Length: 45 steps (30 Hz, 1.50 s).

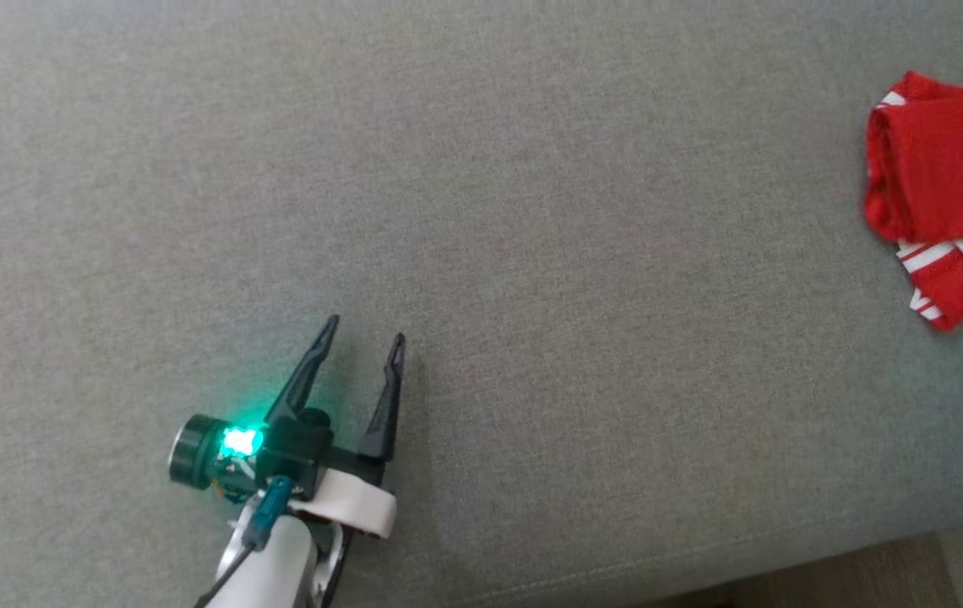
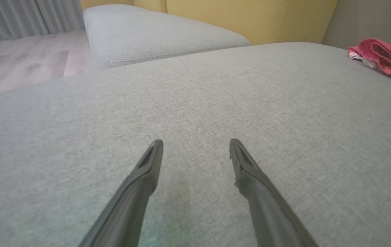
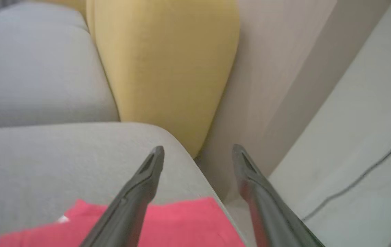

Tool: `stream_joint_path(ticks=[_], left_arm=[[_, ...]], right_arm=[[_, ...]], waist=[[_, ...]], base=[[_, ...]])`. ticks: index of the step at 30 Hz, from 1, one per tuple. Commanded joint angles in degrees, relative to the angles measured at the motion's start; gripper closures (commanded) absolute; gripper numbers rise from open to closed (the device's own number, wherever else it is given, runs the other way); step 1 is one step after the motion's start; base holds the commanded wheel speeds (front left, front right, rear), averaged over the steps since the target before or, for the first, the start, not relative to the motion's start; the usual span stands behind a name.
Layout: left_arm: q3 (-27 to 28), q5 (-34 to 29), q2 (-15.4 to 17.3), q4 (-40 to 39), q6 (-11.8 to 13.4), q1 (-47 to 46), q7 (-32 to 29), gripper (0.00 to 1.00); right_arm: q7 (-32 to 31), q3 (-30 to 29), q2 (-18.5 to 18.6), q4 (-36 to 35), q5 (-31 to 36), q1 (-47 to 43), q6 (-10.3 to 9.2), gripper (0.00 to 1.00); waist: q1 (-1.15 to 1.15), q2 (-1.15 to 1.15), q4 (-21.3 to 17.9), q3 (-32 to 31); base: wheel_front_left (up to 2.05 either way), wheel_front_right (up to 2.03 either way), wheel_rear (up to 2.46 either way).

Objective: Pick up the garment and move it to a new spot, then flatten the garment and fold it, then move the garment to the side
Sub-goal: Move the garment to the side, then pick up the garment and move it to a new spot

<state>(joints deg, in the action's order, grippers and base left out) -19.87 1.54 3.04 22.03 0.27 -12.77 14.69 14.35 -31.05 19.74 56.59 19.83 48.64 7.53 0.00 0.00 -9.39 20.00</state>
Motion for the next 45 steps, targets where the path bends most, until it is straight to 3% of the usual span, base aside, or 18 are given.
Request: stream_joint_path(ticks=[1, 8, 14, 25, 36, 45], left_arm=[[2.45, 0.22, 0.30, -1.53, 0.84, -0.67, 0.30, 0.00], [4.58, 1.47, 0.13, -1.88, 2.04, 1.58, 0.30, 0.00], [6.70, 2.77, -0.04, -1.61, 3.00, 3.95, 0.30, 0.00], [10.67, 3.45, -0.12, -0.58, 3.83, 6.51, 0.30, 0.00], [15.17, 3.98, -0.15, -1.31, 4.47, 10.18, 0.30, 0.00], [15.78, 4.21, -0.15, -1.86, 4.38, 11.70, 0.30, 0.00]], right_arm=[[0.60, 1.56, -1.12, -3.45, -0.73, 1.57, -0.04, 0.00], [0.63, 13.13, -11.21, -14.14, -10.24, -5.44, -0.04, 0.00], [0.64, 22.08, -15.70, -20.14, -18.10, -18.50, -0.04, 0.00], [0.64, 24.37, -16.82, -23.81, -23.14, -30.78, -0.04, 0.00], [0.64, 28.88, -16.85, -25.81, -28.27, -35.53, -0.04, 0.00], [0.64, 30.84, -16.85, -26.05, -29.46, -37.35, -0.04, 0.00]], waist=[[0.00, 0.00, 0.38, -0.88], [0.00, 0.00, 2.88, -5.83], [0.00, 0.00, 8.12, -10.91], [0.00, 0.00, 12.96, -15.62], [0.00, 0.00, 12.47, -19.96], [0.00, 0.00, 13.34, -20.59]], base=[[0.00, 0.00, 0.00], [0.00, 0.00, 0.00], [0.00, 0.00, 0.00], [0.00, 0.00, 0.00], [0.00, 0.00, 0.00], [0.00, 0.00, 0.00]])
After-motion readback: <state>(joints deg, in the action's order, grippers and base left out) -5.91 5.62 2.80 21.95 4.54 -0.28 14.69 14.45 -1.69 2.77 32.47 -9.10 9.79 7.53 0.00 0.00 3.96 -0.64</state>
